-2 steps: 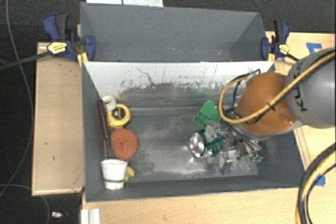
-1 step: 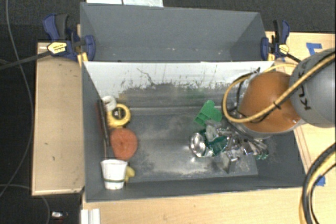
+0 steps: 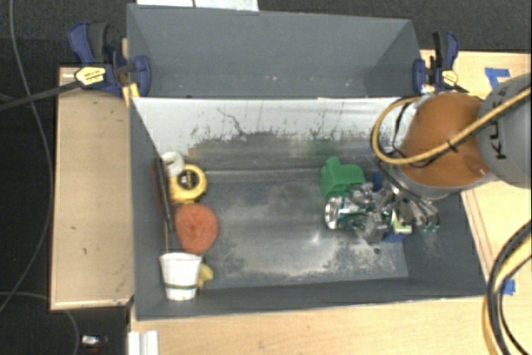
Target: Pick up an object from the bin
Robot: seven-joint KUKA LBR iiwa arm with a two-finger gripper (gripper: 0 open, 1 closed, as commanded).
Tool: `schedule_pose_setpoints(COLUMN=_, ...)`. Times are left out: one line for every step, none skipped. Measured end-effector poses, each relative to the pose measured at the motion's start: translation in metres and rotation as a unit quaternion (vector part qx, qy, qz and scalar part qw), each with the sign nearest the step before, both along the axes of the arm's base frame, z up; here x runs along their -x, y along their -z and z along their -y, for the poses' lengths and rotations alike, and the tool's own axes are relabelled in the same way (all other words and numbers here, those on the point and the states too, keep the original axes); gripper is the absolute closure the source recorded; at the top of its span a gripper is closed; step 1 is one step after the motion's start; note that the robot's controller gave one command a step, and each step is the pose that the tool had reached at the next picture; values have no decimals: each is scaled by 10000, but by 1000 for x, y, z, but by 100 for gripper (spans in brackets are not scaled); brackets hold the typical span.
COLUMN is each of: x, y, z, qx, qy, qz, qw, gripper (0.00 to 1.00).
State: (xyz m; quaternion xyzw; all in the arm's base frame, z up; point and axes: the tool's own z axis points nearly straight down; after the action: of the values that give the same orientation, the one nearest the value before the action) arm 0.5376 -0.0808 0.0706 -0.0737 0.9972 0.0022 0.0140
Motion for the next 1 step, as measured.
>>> schedule_pose_setpoints(x=0, y=0, z=0, qx=-2, qy=9, qz=0, qw=10000, gripper=100)
